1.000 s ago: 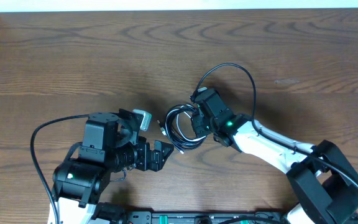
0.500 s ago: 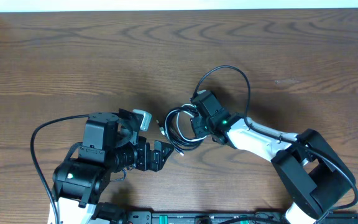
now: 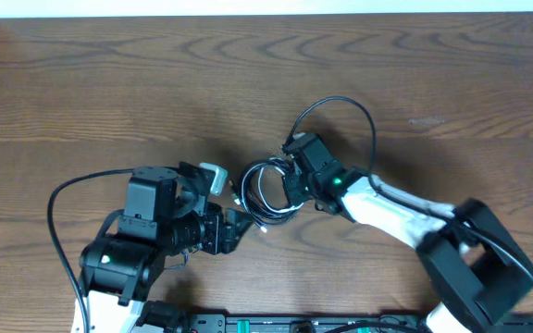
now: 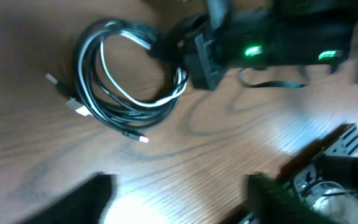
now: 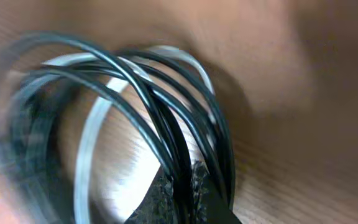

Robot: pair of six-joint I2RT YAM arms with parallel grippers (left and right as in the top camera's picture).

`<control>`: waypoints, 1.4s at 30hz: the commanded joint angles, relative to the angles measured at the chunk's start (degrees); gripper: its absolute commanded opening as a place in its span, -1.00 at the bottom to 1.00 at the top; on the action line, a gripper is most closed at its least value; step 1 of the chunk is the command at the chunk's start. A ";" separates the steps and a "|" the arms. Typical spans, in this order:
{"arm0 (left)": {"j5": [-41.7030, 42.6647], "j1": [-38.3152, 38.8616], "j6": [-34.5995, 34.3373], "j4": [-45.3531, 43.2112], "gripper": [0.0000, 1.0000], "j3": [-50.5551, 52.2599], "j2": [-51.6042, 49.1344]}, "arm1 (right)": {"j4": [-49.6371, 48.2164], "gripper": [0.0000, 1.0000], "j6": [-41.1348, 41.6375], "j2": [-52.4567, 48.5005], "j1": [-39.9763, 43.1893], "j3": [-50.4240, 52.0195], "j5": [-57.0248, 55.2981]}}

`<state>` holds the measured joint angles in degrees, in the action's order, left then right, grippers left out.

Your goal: Untangle cables

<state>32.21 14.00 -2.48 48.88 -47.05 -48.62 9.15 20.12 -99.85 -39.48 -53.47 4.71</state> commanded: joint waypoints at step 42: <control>13.90 0.24 2.51 -10.62 0.18 0.74 -10.36 | 37.35 0.99 11.02 30.40 -2.78 -1.14 -17.20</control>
<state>45.15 14.04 -0.16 38.20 -46.74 -59.05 43.09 21.91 -68.12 -42.04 -53.93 -4.56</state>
